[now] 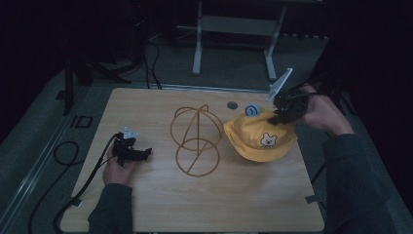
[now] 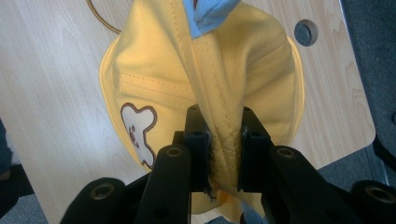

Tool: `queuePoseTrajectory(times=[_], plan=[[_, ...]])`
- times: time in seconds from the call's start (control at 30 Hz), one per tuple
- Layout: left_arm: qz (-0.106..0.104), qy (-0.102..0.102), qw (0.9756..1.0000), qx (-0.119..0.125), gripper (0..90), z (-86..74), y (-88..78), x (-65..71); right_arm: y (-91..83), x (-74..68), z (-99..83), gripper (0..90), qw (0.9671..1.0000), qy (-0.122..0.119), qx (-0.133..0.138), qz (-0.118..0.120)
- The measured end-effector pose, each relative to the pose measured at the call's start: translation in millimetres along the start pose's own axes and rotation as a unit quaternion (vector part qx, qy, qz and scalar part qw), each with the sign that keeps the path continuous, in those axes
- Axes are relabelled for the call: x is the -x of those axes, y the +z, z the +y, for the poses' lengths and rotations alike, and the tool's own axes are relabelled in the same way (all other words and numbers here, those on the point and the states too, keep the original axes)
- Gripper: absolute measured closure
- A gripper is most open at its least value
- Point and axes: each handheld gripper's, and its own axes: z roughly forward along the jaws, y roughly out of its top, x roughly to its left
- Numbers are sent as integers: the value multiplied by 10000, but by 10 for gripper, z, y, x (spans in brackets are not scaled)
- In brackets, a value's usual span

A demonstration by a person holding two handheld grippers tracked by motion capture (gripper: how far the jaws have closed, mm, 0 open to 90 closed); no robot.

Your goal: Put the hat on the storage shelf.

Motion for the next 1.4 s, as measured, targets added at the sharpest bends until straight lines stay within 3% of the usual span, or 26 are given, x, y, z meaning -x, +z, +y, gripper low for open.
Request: queuePoseTrajectory(times=[0.8,1.4], plan=[[2,-3,10000,10,76,-1,1,1,-326,-44,-49,776,9988,-140,467,14],[2,-5,10000,12,76,-1,2,2,-473,-43,-81,776,9971,-155,749,59]])
